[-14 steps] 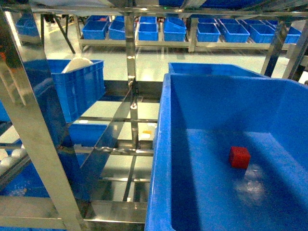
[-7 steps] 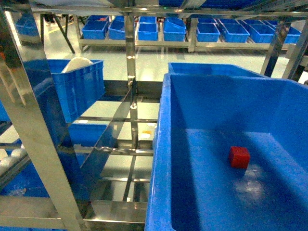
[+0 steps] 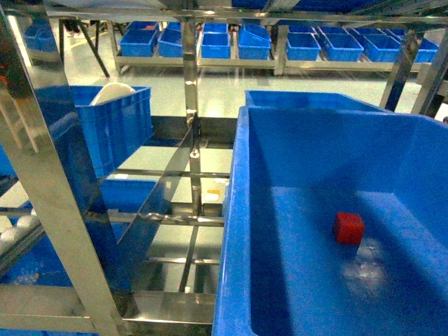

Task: Place magnetic block on left shelf second layer

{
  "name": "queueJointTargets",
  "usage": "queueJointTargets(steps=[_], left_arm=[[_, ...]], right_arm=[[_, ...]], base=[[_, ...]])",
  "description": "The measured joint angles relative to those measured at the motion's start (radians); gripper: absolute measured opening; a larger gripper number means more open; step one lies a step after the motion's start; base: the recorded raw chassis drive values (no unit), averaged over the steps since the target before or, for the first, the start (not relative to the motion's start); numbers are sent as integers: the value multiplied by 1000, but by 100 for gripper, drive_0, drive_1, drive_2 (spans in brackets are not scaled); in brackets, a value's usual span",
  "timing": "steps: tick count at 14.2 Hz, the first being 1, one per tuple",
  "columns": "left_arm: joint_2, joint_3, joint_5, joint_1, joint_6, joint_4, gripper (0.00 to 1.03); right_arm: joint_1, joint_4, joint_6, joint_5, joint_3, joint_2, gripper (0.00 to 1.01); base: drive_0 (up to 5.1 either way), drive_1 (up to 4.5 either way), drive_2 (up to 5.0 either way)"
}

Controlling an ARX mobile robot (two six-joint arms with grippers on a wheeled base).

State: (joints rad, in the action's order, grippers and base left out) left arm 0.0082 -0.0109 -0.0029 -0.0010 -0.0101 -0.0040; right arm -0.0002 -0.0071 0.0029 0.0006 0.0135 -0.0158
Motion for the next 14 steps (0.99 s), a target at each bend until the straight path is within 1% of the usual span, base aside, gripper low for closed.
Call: queueJointTargets(steps=[2,3,5,6,8,9,10,14], left_arm=[[0,0,2,0,0,0,98],[0,0,1,0,0,0,98],[0,0,2,0,0,0,98],[0,0,2,0,0,0,98],[0,0,2,0,0,0,98],[0,0,2,0,0,0,98],[0,0,2,0,0,0,98],[0,0,2,0,0,0,98]], right_arm=[[0,19,0,0,3,10,2],[0,-7,0,0,0,11,2],[0,2,0,-1,0,11,2],[0,3,0,-1,0,11,25],[0,3,0,-1,0,11,78],[0,3,0,-1,0,11,100],[0,3,0,-1,0,11,98],[0,3,0,-1,0,11,98]], base=[[0,0,0],[0,0,0],[0,0,0],[0,0,0],[0,0,0],[0,0,0],[0,0,0],[0,0,0]])
